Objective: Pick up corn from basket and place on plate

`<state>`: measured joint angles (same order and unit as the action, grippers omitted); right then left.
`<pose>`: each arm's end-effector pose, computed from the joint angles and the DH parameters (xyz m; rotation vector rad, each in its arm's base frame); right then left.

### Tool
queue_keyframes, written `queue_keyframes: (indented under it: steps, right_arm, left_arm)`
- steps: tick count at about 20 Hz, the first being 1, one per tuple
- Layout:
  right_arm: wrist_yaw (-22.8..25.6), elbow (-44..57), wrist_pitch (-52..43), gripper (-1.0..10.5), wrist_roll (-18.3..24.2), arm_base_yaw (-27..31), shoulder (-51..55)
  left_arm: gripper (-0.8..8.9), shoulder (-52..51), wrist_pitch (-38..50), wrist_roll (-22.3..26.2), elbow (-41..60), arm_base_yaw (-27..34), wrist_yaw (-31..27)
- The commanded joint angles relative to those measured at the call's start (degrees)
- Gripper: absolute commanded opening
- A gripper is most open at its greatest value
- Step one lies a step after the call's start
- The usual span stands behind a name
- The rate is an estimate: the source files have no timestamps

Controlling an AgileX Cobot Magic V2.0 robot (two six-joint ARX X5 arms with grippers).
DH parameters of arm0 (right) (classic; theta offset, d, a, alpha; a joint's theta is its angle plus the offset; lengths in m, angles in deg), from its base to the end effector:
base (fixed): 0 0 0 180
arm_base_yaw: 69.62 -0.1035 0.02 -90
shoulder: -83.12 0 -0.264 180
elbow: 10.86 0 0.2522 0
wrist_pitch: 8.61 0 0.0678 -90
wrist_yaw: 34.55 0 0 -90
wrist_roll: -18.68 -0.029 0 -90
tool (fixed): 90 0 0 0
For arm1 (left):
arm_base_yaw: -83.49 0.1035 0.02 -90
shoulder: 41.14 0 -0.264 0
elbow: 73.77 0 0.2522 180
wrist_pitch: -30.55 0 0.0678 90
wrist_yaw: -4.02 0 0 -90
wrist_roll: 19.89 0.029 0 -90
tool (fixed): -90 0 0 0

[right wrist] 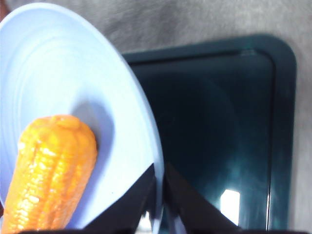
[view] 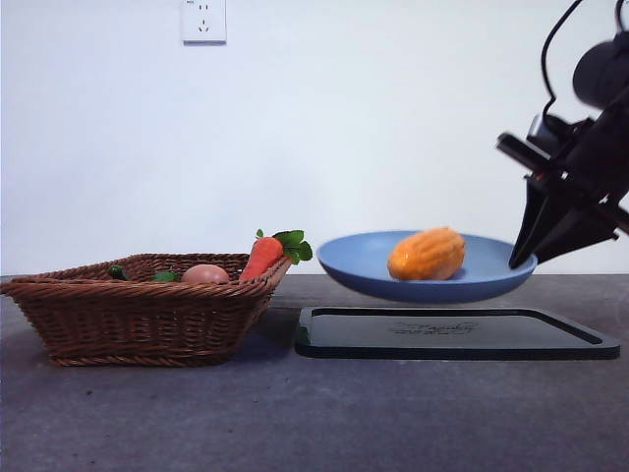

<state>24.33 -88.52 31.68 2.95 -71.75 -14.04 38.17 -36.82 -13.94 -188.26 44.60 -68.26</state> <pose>0.3365 0.0275 0.2012 0.5078 1.0958 0.3846 0.1952 -0.1688 0.4574 0.2002 0.5249 -0.9909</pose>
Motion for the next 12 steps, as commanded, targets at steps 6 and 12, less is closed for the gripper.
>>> queue_keyframes:
  steps: [6, 12]
  right_arm:
    - [0.1, -2.5, -3.4, 0.0, 2.7, 0.1, -7.3]
    - [3.3, -2.5, -2.1, 0.0, 4.7, 0.0, -7.3]
  left_arm:
    - [3.52, -1.5, -0.8, -1.6, -1.2, -0.3, -0.1]
    - [3.51, -1.5, -1.0, -2.4, -1.2, -0.4, -0.1]
